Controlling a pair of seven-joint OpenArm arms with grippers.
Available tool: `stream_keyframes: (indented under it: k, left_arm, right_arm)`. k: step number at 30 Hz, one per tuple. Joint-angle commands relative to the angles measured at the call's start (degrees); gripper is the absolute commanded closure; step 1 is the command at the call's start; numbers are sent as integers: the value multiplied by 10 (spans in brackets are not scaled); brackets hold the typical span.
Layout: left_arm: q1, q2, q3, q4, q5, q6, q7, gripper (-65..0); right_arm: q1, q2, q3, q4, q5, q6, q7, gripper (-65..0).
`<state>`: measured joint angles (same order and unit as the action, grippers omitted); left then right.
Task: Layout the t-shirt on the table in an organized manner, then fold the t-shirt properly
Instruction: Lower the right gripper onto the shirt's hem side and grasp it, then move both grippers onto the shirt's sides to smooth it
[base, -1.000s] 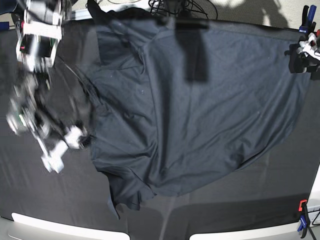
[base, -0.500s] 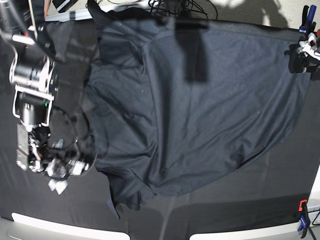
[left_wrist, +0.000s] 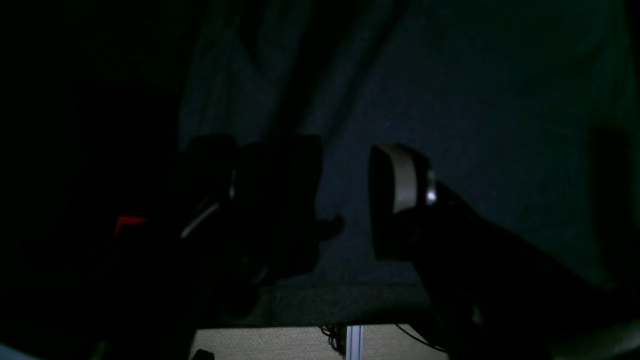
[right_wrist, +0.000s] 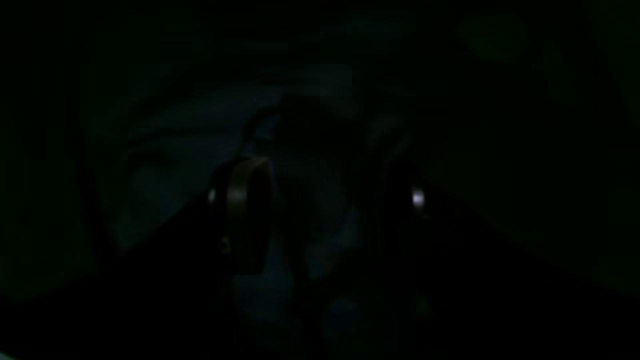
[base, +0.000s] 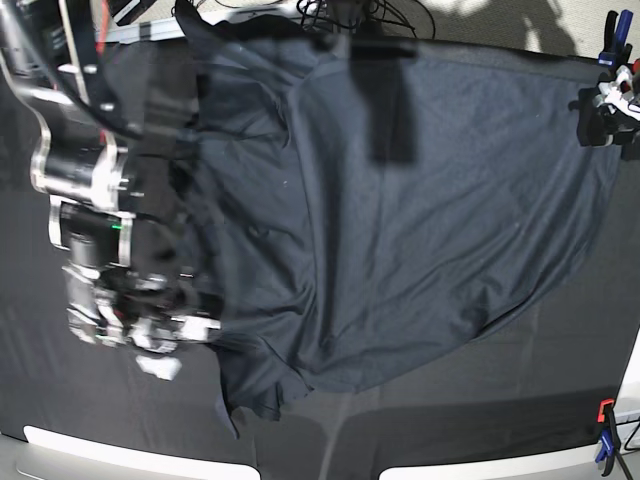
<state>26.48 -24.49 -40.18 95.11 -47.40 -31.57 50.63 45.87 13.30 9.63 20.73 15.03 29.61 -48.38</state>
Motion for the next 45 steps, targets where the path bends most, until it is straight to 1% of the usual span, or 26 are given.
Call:
stream_keyframes:
  k: [1,3,5,7,8,11,13,15,20,23,25,28,32,34,36,37,40,41,42,45]
  left_arm:
    - [2,-11,-4,9,-7,-2,-12,-305]
    - [2,-11,-4,9,-7,-2,-12,-305]
    - [2,-10,-4,9,-7,-2,-12,-305]
    - [2,-10,-4,9,-7,-2,-12,-305]
    - [2,-10,-4,9,-7,-2,-12,-305]
    - [2,-7,-4,9,-7,-2,-12,-305]
    - [2,2,-4,9,-7,-2,-12,-305]
    - [4,14,-3,9,-7,-2,-12,-305]
    - [3,51,-3,9,-7,-2,-11,-305]
    - [3,67,-3,9,-7,-2,-11,-305]
    - [3,74,-3,9,-7,-2,-10,-305]
    - [3,77,-3,9,-7,-2,-9,-305]
    - [4,76,-3,9,-7,-2,-9,-305]
    - [4,76,-3,9,-7,-2,-9,-305]
    - [3,76,-3,9,-7,-2,-9,-305]
    - [3,76,-3,9,-7,-2,-9,-305]
    - [3,76,-3,9,-7,-2,-9,-305]
    - [3,76,-3,9,-7,-2,-9,-305]
    - [3,76,-3,9,-7,-2,-9,-305]
    - [3,76,-3,9,-7,-2,-9,-305]
  right_arm:
    - [16,-5,1,5,-11,9,-4,-297]
    - [16,-14,1,5,-45,8,13,-219]
    - [16,-16,1,5,-75,9,42,-120]
    - [16,-14,1,5,-109,9,82,-26]
    - [16,-12,1,7,-131,9,107,0]
    - [18,-6,1,15,-192,7,185,0]
    - [25,-2,0,18,-210,-3,226,0]
    - [38,2,0,18,-220,-13,251,0]
    - [81,12,-7,18,-225,-14,307,0]
    - [101,16,-40,18,-240,-14,330,0]
    - [107,18,-75,18,-256,-21,346,0]
    - [108,19,-130,18,-259,-61,367,0]
    - [108,19,-188,18,-290,-118,397,0]
    - [108,19,-203,18,-297,-136,407,0]
    - [108,19,-207,18,-297,-138,407,0]
    - [108,19,-207,18,-297,-138,407,-42]
    - [108,21,-207,18,-296,-138,415,-238]
    - [108,23,-207,18,-296,-138,418,-282]
    - [108,24,-207,18,-297,-138,419,-303]
    - [108,30,-207,18,-297,-138,419,-304]
